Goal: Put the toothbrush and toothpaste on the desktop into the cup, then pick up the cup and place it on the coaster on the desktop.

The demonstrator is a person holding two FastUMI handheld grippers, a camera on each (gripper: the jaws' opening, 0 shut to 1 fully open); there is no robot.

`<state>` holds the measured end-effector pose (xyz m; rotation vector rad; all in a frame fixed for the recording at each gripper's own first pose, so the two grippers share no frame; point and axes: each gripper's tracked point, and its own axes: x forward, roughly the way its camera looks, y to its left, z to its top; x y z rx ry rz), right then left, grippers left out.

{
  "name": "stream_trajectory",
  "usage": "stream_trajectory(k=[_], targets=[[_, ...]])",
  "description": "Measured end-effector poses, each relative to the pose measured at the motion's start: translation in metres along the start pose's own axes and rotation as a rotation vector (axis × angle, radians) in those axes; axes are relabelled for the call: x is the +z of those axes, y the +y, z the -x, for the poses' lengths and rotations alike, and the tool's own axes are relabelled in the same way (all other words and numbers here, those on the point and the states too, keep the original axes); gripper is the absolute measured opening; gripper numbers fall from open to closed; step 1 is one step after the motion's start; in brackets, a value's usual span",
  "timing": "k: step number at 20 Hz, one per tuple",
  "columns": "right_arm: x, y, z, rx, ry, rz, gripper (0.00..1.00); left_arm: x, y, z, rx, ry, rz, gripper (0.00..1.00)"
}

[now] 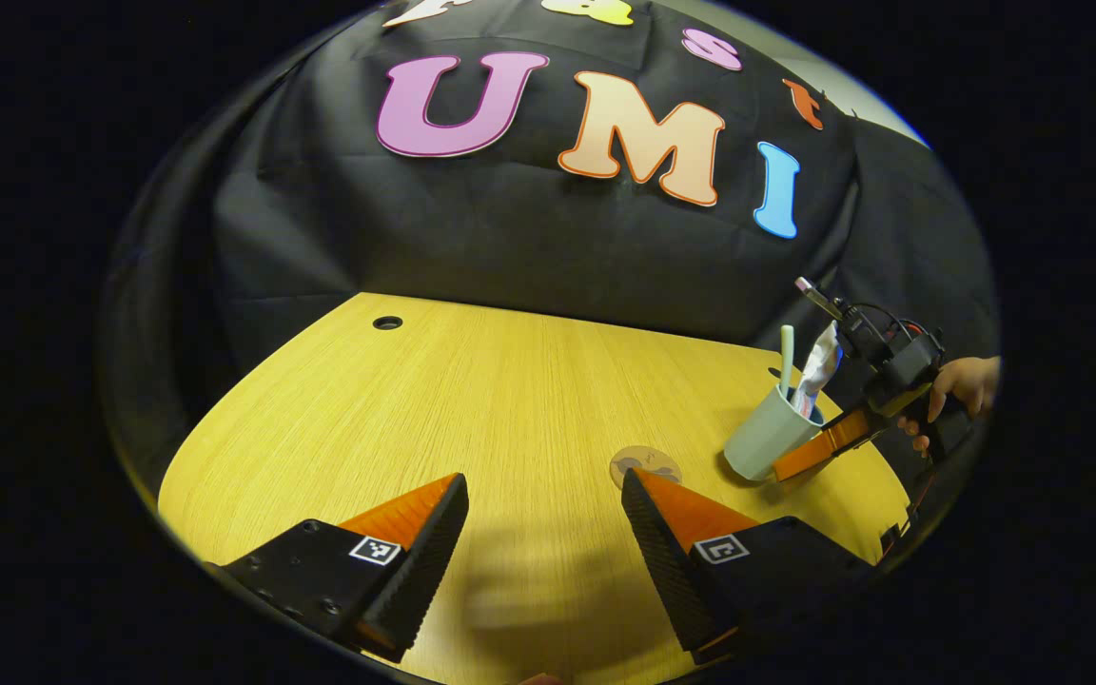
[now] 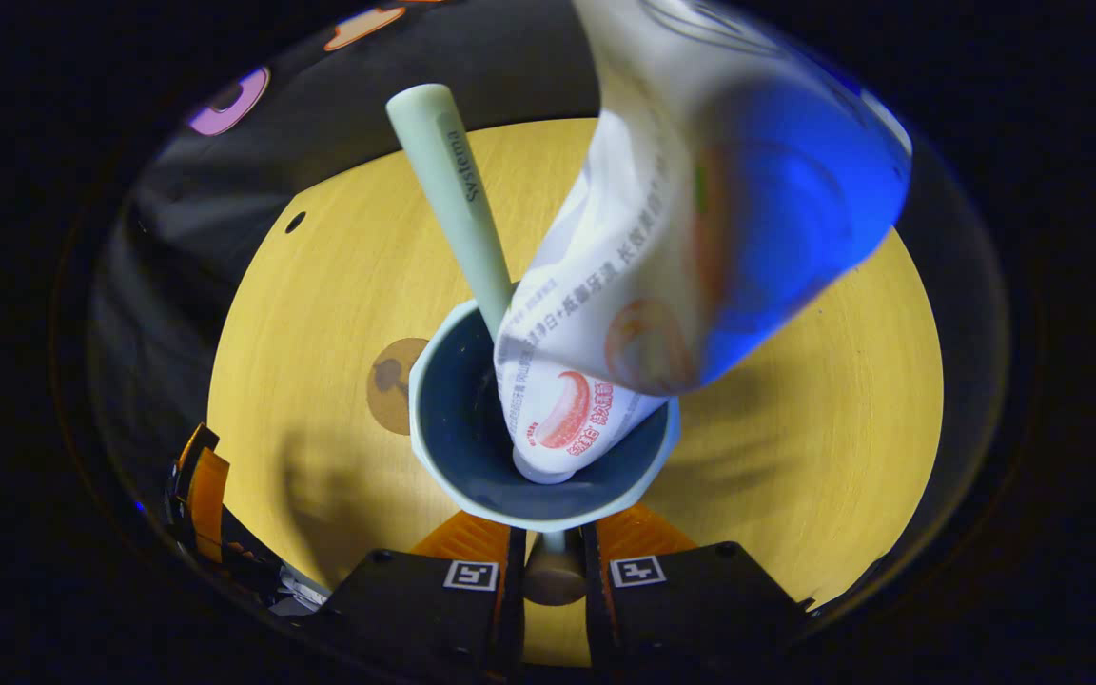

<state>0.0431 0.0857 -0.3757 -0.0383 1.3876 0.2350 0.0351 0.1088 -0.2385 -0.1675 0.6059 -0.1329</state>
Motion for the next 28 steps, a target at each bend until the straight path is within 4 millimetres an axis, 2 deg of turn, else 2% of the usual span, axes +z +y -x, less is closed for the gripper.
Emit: stream_trajectory(k=[1,2,3,4,5,6,11,12,13,17,18,19,20,22,23,24,26,27,28], targets=[[0.0,0.0,-0.001,0.009,0.002,0.012,0.29,-0.003,0.002,0.0,0.005,0.001,0.007,0.95],[0.001,0.001,-0.001,0.018,0.006,0.025,0.24,-0.004,0.006,-0.001,0.011,0.001,0.014,0.95],[0.0,0.001,-0.001,0.026,0.01,0.037,0.28,-0.006,0.011,0.005,0.019,0.001,0.021,0.95],[0.0,0.0,-0.001,0.033,0.015,0.047,0.24,-0.007,0.013,0.008,0.026,0.001,0.027,0.95],[0.0,0.001,-0.001,0.043,0.018,0.052,0.24,-0.008,0.017,0.012,0.035,0.001,0.033,0.95],[0.0,0.002,-0.001,0.053,0.021,0.057,0.28,-0.008,0.022,0.015,0.043,0.0,0.037,0.95],[0.008,-0.004,-0.002,0.083,0.019,0.063,0.28,-0.012,0.044,0.018,0.083,0.001,0.059,0.95],[0.009,-0.006,0.001,0.086,0.021,0.064,0.23,-0.012,0.049,0.02,0.092,0.001,0.063,0.95],[0.01,-0.006,0.002,0.083,0.024,0.07,0.28,-0.013,0.052,0.021,0.1,0.001,0.068,0.95],[0.008,-0.004,0.001,0.079,0.036,0.077,0.28,-0.018,0.064,0.028,0.133,0.005,0.086,0.96],[0.013,-0.007,0.002,0.076,0.025,0.081,0.28,-0.018,0.065,0.029,0.137,0.008,0.088,0.95],[0.012,-0.005,0.002,0.075,0.02,0.079,0.22,-0.018,0.065,0.028,0.14,0.01,0.089,0.96],[0.013,-0.005,0.005,0.074,0.022,0.066,0.28,-0.018,0.065,0.029,0.14,0.011,0.089,0.95],[0.011,-0.002,0.007,0.077,0.015,0.056,0.3,-0.017,0.062,0.025,0.135,0.014,0.083,0.95],[0.008,0.004,0.015,0.095,0.005,0.048,0.3,-0.016,0.06,0.023,0.13,0.014,0.079,0.96],[0.011,0.008,0.02,0.113,-0.009,0.04,0.25,-0.015,0.057,0.023,0.125,0.015,0.075,0.95],[0.014,0.002,0.018,0.121,-0.008,0.039,0.45,-0.013,0.052,0.02,0.112,0.019,0.064,0.95],[0.017,0.0,0.021,0.113,-0.017,0.05,0.52,-0.012,0.049,0.018,0.105,0.02,0.058,0.96],[0.018,-0.003,0.023,0.113,-0.027,0.057,0.55,-0.01,0.045,0.018,0.099,0.02,0.051,0.96]])
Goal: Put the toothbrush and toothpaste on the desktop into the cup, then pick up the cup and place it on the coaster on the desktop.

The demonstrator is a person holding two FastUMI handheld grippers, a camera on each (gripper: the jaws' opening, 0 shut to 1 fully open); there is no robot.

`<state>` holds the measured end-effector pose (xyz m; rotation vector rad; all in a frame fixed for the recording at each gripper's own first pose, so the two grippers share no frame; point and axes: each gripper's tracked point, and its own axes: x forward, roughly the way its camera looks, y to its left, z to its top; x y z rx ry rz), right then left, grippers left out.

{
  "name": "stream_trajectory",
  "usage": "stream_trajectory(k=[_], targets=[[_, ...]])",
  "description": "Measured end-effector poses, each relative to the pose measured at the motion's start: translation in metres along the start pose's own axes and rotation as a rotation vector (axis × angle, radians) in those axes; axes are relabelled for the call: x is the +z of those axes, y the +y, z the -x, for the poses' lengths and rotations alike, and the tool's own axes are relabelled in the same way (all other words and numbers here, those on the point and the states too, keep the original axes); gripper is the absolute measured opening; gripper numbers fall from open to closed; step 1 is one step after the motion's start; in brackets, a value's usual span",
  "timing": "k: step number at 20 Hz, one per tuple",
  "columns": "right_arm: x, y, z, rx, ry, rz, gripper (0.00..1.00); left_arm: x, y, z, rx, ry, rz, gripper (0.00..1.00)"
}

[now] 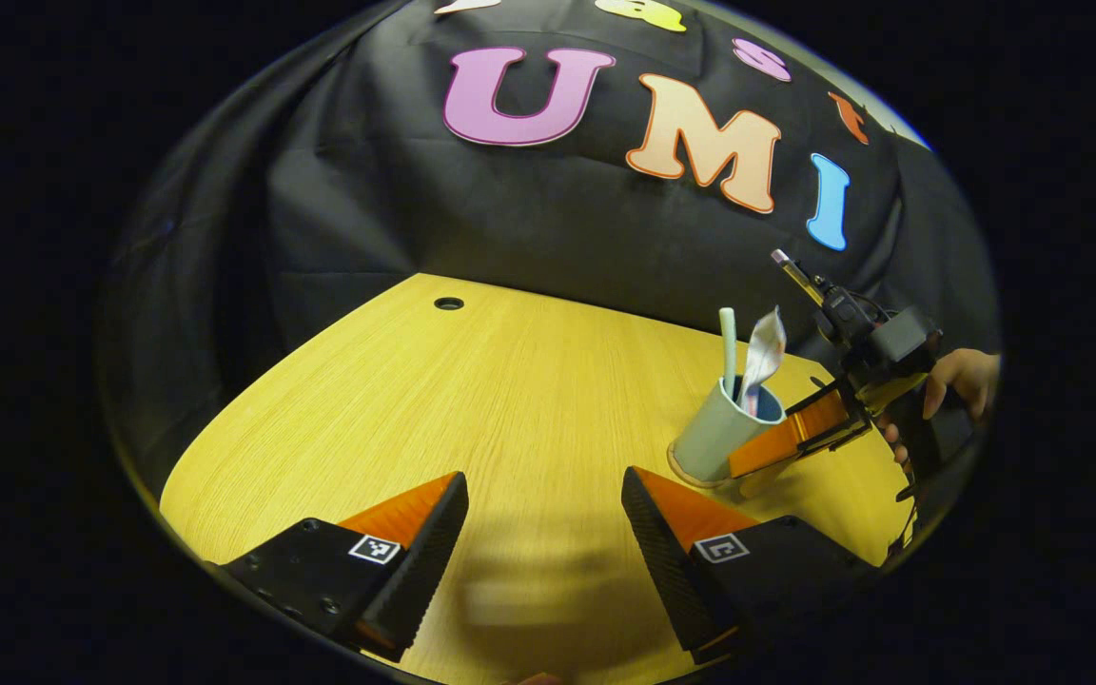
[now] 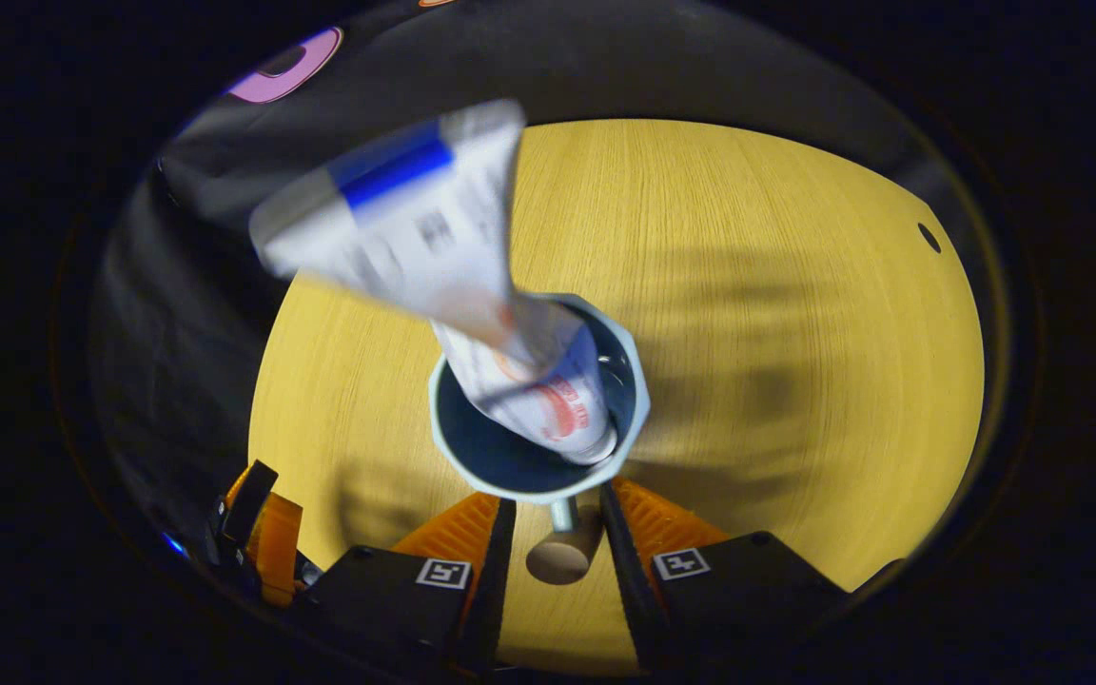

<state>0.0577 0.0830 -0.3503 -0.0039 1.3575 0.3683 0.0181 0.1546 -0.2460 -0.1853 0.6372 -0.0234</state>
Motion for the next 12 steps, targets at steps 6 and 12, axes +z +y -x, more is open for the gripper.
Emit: stream_trajectory(k=[6,12], targets=[[0.011,-0.008,0.026,0.015,-0.112,0.044,0.79,0.01,-0.033,-0.005,-0.055,-0.007,-0.049,0.96],[0.025,-0.032,0.083,0.023,-0.371,0.148,0.99,0.031,-0.09,-0.001,-0.117,-0.059,-0.099,0.95]])
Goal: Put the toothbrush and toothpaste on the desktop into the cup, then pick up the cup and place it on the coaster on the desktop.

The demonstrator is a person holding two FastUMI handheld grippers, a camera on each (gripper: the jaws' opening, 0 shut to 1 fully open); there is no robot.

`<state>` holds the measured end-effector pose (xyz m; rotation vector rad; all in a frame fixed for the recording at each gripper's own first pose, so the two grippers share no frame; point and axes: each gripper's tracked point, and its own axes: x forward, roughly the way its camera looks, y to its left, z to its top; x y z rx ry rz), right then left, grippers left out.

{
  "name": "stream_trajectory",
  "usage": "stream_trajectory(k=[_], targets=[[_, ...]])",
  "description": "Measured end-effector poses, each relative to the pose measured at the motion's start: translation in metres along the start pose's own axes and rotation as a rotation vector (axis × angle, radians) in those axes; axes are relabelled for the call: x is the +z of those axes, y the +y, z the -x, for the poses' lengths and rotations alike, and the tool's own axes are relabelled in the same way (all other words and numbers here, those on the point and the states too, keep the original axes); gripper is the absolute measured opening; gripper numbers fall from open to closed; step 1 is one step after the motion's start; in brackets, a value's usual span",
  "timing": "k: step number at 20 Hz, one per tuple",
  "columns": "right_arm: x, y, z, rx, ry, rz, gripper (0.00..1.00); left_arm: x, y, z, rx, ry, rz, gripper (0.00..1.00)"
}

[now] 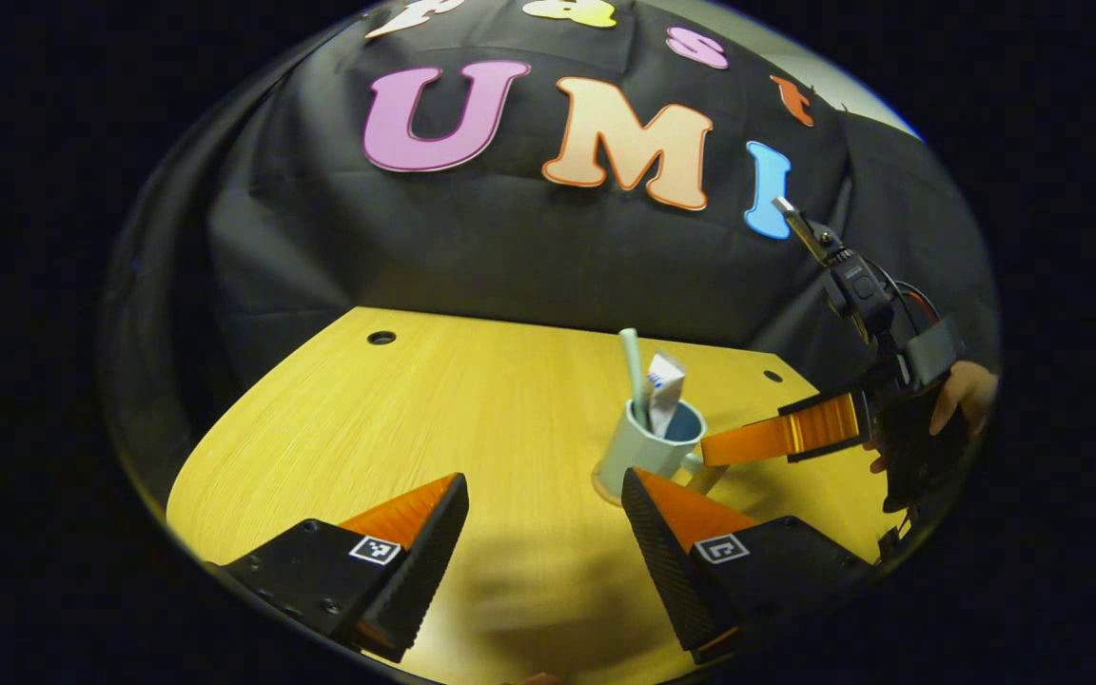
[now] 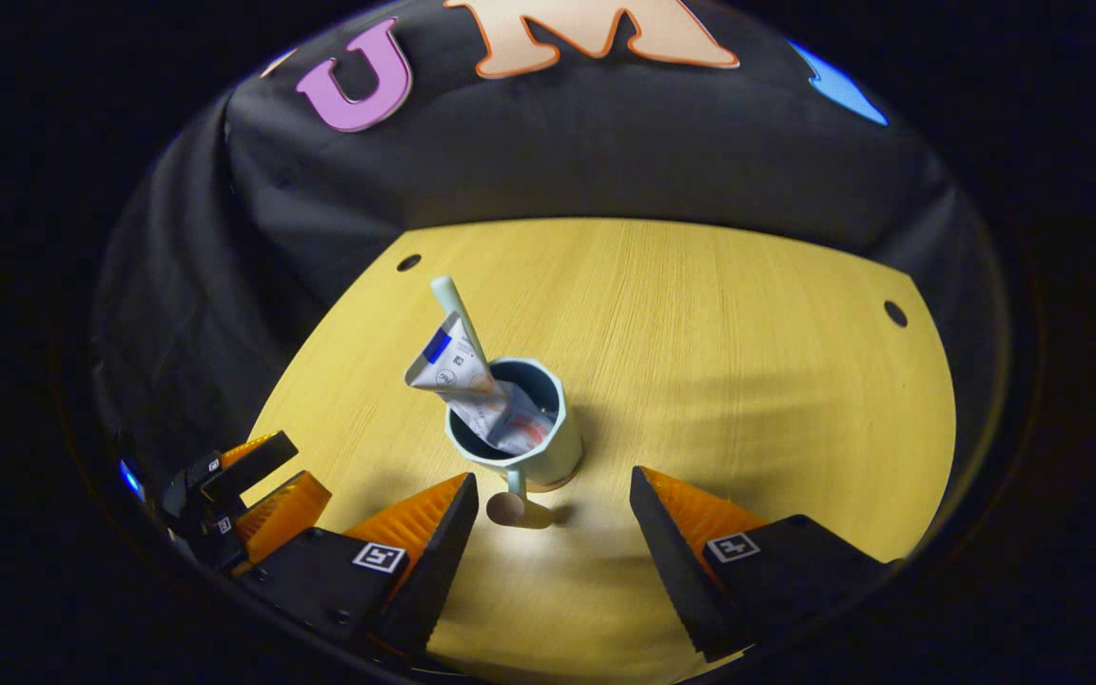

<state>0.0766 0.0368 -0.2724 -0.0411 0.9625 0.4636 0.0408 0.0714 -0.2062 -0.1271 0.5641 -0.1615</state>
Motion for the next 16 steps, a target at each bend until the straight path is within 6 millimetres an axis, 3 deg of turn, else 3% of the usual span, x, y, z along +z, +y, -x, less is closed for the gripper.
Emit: stream_trajectory(k=[2,8,9,12,16], targets=[[0.013,-0.017,0.026,-0.031,-0.122,0.034,0.99,0.014,-0.022,0.0,-0.012,-0.033,-0.012,0.95],[0.028,-0.07,0.112,-0.098,-0.44,-0.005,0.99,0.061,-0.099,0.013,-0.01,-0.161,-0.057,0.95],[0.028,-0.081,0.124,-0.113,-0.482,-0.017,0.94,0.071,-0.109,0.017,0.004,-0.195,-0.062,0.95],[0.023,-0.107,0.16,-0.137,-0.595,-0.044,0.98,0.064,-0.144,0.04,0.031,-0.265,-0.08,0.95],[0.017,-0.13,0.204,-0.169,-0.715,-0.035,0.99,0.073,-0.172,0.057,0.068,-0.317,-0.101,0.95]])
